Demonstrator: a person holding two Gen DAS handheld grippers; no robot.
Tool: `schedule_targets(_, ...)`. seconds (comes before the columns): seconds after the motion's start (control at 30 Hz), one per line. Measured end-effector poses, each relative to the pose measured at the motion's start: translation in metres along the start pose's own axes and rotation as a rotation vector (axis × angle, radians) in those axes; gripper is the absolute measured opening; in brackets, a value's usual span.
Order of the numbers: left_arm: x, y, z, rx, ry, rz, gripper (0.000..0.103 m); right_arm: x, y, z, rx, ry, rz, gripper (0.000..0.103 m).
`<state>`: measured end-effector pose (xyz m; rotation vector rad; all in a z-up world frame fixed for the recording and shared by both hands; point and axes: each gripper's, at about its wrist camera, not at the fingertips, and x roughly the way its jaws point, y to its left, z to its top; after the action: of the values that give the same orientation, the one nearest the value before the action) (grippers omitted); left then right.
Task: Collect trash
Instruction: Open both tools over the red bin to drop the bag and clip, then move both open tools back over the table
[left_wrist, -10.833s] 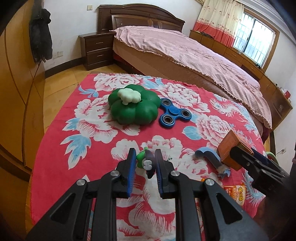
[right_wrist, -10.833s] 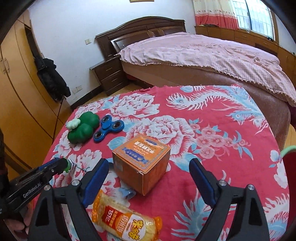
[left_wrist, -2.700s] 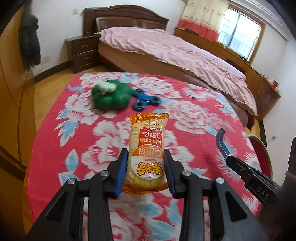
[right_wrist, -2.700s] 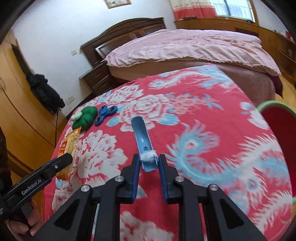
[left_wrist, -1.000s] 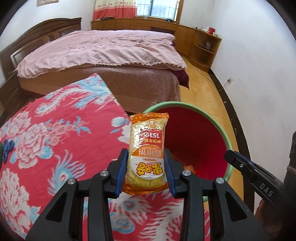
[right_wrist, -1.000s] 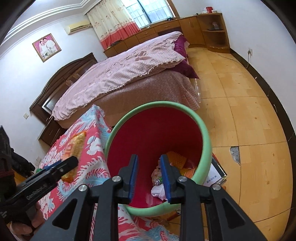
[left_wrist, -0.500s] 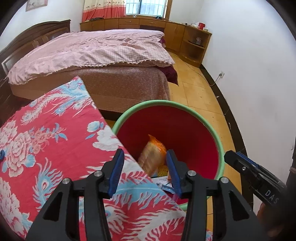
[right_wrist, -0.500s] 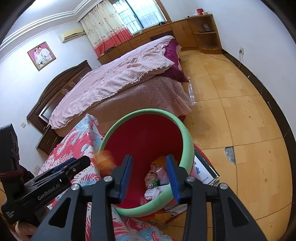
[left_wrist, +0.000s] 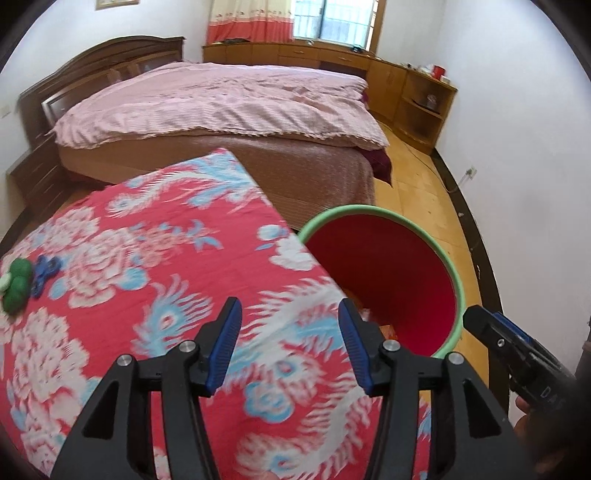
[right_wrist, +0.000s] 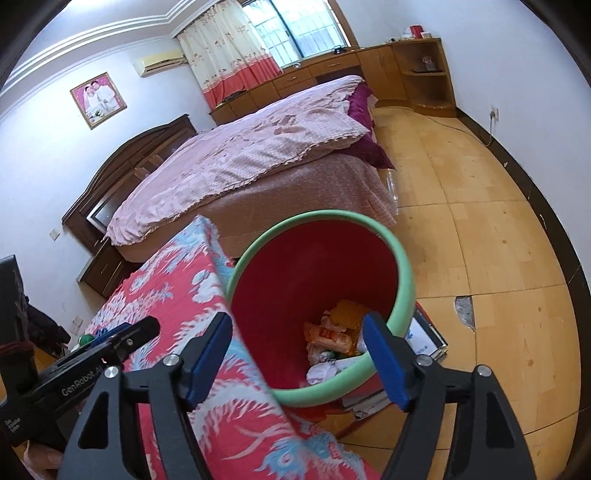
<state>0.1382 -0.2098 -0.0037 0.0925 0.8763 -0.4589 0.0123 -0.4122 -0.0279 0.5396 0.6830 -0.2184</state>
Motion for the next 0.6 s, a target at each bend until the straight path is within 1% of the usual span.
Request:
schedule_targets(0.07,-0.011,0.01,-0.004,-0.017,-0.013,0.019,0.055,-0.003,0.009,-0.005,-0.012,0.005,0.006,0.081)
schedule_targets(0.13,-0.019,0.018,-0.006,-0.03,-0.021,0.044,0.059,-0.005,0.019,-0.009,-0.03,0.01,0.012,0.082)
schedule_targets(0.17,-0.025,0.023,-0.008,-0.039,-0.026,0.059,0.059,-0.007,0.024,-0.011,-0.039,0.011,0.016,0.084)
schedule_targets(0.2,-0.031,0.029,-0.011,-0.047,-0.031,0.071,0.059,-0.008,0.029,-0.014,-0.05,0.011,0.023,0.086)
schedule_targets(0.43,-0.061,0.065,-0.031,-0.123,-0.047,0.105,0.059,-0.018,0.066,-0.03,-0.122,0.021,0.066,0.087)
schedule_targets(0.5,-0.07,0.076,-0.038,-0.146,-0.052,0.125,0.059,-0.021,0.075,-0.035,-0.14,0.021,0.081,0.09)
schedule_targets(0.6,-0.083,0.089,-0.047,-0.175,-0.063,0.157,0.059,-0.026,0.088,-0.041,-0.165,0.02,0.094,0.09)
